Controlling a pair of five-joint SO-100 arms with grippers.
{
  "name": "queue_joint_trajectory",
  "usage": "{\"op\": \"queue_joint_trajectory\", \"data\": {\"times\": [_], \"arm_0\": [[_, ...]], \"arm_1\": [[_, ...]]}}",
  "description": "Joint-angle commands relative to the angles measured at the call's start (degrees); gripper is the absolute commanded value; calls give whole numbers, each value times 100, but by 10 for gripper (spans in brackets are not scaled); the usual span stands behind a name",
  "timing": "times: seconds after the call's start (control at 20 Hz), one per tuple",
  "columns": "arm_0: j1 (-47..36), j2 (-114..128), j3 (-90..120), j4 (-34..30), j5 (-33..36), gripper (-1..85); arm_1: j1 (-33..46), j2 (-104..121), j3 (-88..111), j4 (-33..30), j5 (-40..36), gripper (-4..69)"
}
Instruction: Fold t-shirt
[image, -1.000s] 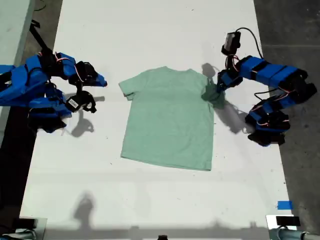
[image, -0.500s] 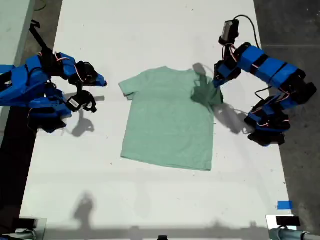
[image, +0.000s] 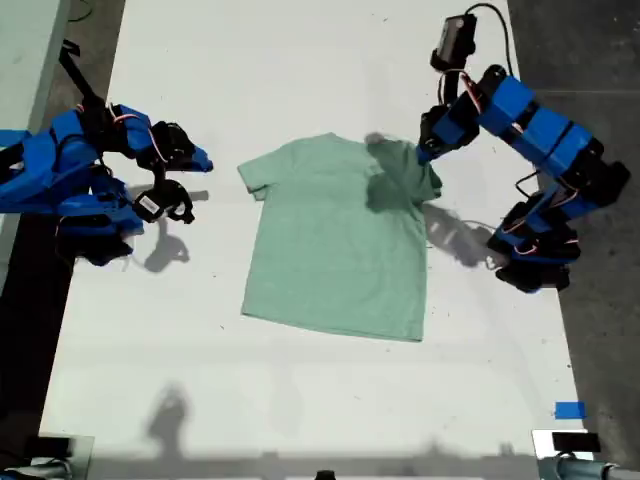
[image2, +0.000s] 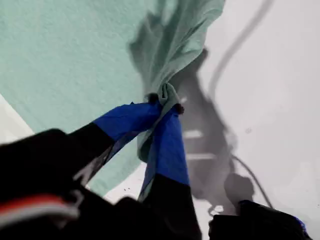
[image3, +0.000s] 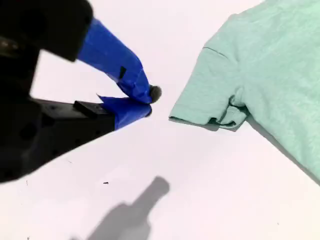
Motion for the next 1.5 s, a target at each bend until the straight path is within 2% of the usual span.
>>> {"op": "queue_joint_trajectory", "data": {"times": [0.0, 0.3, 0.65, 0.7, 0.75, 0.8, 0.85, 1.0, 1.15, 1.45], "arm_0": [[-88, 62, -44, -149, 53, 0], [-44, 193, 35, -132, 18, 0], [-44, 615, 325, -88, -44, 0], [-44, 642, 360, -79, -44, 0], [-62, 659, 378, -79, -53, 0], [-62, 659, 396, -79, -53, 0], [-70, 659, 404, -88, -53, 0], [-79, 624, 404, -141, -53, 0], [-79, 545, 404, -193, -53, 0], [-88, 237, 334, -369, -18, 0]], "arm_1": [[-413, -694, -1072, -281, 220, -10], [-888, -2769, -3173, -554, 343, -10], [-1160, -4307, -3727, -1055, 422, -12], [-1222, -4544, -3867, -1020, 413, 17], [-1274, -4676, -3990, -984, 439, 207], [-1301, -4755, -4157, -844, 448, 321], [-1292, -4729, -4307, -668, 369, 360], [-1063, -4245, -4649, -62, 264, 289], [-694, -3313, -4605, 431, 167, 268], [44, -650, -2470, 536, 79, 208]]}}
